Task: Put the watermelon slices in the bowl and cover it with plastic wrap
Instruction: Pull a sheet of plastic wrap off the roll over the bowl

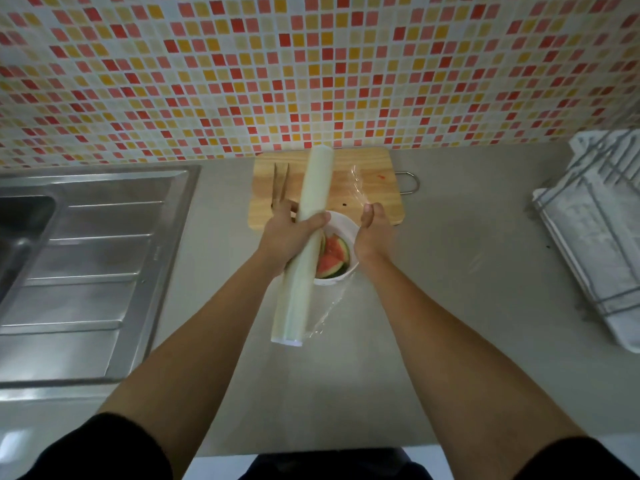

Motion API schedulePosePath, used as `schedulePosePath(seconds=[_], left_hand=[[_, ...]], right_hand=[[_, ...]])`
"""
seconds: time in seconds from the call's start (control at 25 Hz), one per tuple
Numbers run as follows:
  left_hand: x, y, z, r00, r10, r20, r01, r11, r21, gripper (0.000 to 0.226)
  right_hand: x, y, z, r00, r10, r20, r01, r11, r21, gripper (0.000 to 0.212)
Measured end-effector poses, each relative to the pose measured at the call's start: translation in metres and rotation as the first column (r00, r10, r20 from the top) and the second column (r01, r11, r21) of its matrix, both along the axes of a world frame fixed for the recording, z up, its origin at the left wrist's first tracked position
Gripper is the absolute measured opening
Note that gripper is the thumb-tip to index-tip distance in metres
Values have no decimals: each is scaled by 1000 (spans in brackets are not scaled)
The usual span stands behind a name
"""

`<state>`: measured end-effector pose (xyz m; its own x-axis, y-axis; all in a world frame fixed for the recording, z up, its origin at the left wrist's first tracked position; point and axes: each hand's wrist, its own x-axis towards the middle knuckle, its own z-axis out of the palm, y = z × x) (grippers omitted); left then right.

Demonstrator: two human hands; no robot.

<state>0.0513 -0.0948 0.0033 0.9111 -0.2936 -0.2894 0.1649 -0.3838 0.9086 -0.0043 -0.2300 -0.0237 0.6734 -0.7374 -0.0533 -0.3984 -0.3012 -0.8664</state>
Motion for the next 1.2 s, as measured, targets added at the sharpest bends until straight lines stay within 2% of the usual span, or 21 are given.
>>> schedulePosePath(seconds=[0.16,0.24,0.32,0.4,0.52,0.6,0.72,0.8,0.88,0.92,1.0,1.04,1.2], left_hand=[[-5,-5,-4,992,4,-127,-18,994,-110,49],[-5,-6,-1,965,47,-258,-89,984,-154,52],[-4,-6,4,935,36,-354,-112,974,-197,65],[-3,-6,6,950,3,-311,-47,990,-135,81],[-3,-2,3,965,-18,-261,-14,993,-119,76],[0,3,1,961,-14,-278,-32,987,-160,59],[3,9,-2,959,5,-283,-72,971,-226,21],[6,14,-2,922,25,-386,-136,955,-264,26],[9,18,-2,886,0,-464,-133,958,-254,41],[11,19,-2,889,3,-458,-120,967,-226,50],[11,23,-6,936,72,-343,-117,987,-114,71],[10,25,-8,953,98,-286,-124,989,-75,74],[16,38,-15,949,117,-292,-163,977,-136,54]], right_hand=[[-7,-15,-8,999,-6,-46,6,1000,2,30],[-9,-21,-12,997,4,-82,-5,1000,-17,33],[-13,-26,-15,994,15,-111,-19,999,-39,35],[-15,-32,-19,990,26,-140,-35,998,-59,35],[-16,-38,-21,990,29,-135,-37,998,-60,35],[-15,-42,-22,992,22,-124,-30,998,-60,35],[-14,-47,-24,992,25,-126,-33,997,-68,34],[-14,-48,-25,992,36,-122,-44,997,-62,33],[-14,-47,-27,991,47,-127,-55,997,-57,31],[-14,-47,-29,990,55,-133,-63,996,-56,31],[-14,-45,-31,988,69,-140,-77,996,-53,31],[-14,-45,-32,988,74,-137,-82,995,-52,30],[-12,-41,-34,987,75,-140,-84,995,-57,23]])
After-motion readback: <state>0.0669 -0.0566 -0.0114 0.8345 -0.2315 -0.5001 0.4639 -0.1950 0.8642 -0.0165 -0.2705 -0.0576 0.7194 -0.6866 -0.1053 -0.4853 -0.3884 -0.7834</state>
